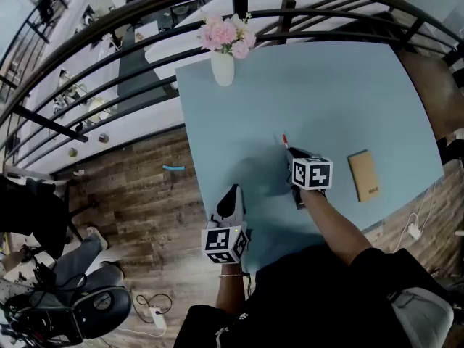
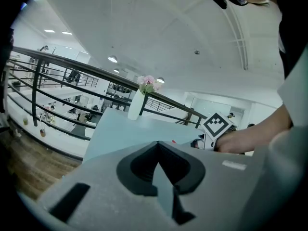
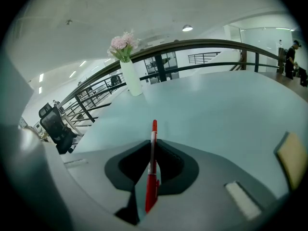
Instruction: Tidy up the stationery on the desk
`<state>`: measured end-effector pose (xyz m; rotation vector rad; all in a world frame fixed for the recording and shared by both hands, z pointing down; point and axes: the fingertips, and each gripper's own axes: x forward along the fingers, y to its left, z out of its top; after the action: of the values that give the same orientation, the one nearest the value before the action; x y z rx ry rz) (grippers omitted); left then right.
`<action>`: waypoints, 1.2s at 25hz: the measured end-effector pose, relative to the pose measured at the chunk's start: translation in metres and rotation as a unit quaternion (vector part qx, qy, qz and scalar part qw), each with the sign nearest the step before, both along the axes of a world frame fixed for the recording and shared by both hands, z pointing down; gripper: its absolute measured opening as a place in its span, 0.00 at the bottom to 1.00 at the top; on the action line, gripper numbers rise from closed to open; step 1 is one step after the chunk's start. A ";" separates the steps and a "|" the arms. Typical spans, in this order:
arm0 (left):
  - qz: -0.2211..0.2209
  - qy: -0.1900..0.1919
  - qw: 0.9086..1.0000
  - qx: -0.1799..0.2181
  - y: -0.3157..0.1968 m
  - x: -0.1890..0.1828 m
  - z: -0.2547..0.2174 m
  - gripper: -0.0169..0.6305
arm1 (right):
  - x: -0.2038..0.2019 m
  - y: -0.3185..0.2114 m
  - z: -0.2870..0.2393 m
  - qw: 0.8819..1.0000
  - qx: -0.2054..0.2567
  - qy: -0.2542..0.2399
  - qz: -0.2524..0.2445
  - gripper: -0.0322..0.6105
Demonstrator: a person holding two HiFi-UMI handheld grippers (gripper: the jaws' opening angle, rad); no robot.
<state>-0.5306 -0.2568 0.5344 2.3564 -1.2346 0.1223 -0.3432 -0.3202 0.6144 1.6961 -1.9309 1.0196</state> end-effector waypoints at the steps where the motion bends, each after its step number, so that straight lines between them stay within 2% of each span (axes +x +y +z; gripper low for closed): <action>1: 0.001 -0.001 1.000 0.001 0.001 0.001 -0.002 0.02 | -0.001 0.001 -0.003 1.000 0.003 -0.002 -0.002 0.12; 18: 0.006 -0.007 1.000 0.013 0.024 0.013 -0.001 0.02 | 0.009 0.038 -0.029 0.997 0.049 -0.061 0.002 0.12; 30: 0.024 -0.007 1.000 0.011 0.028 0.074 -0.005 0.02 | 0.071 0.062 -0.041 0.994 0.067 -0.088 0.020 0.12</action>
<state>-0.4567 -0.2290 0.5296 2.4099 -1.1914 0.1419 -0.2726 -0.2585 0.5736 1.7753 -2.1270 1.1098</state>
